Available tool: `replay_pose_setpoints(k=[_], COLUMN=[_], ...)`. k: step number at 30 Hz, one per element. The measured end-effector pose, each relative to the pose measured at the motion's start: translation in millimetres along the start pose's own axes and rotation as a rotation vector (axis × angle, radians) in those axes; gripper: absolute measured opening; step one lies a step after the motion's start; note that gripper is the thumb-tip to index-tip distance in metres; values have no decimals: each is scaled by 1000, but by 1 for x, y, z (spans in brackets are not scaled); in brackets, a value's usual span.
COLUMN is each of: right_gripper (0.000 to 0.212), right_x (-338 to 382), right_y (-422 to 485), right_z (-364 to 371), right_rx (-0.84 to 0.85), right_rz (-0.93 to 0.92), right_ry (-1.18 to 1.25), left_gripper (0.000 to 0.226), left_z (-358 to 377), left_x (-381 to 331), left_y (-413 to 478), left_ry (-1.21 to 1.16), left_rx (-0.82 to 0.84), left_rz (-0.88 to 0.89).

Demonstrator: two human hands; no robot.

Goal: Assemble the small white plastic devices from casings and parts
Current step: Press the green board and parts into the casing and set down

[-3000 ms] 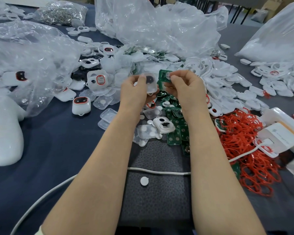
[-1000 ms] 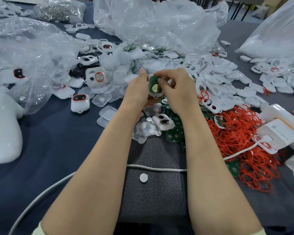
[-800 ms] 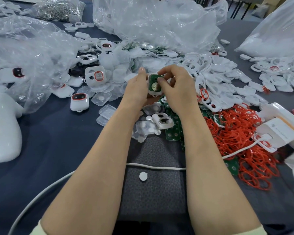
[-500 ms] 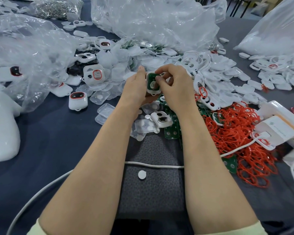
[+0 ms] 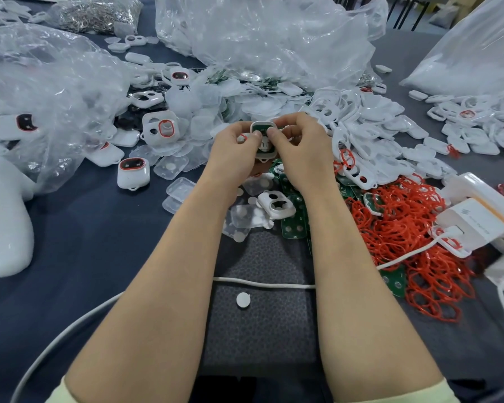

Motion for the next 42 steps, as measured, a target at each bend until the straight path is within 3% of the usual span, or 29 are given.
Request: replay_pose_setpoints(k=[23, 35, 42], right_gripper=[4, 9, 11], right_x=[-12, -8, -15], right_y=[1, -2, -4], right_z=[9, 16, 18], right_rx=[66, 75, 98], right_rz=[107, 119, 189], right_ry=[216, 294, 398], left_gripper=[12, 14, 11], left_z=[0, 2, 5], left_x=[2, -11, -4], left_y=[-1, -5, -3], left_ry=[-44, 146, 95], left_rx=[0, 1, 49], left_rz=[-47, 120, 96])
Point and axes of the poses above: each hand's wrist, its own y-axis towards the middle knuckle, its own z-axis out of the palm, x = y × z, the point moved 10 cm from there along y, towards the middle knuckle, and after that the axes turned 12 degrees about -y, right-handed, at the moved point
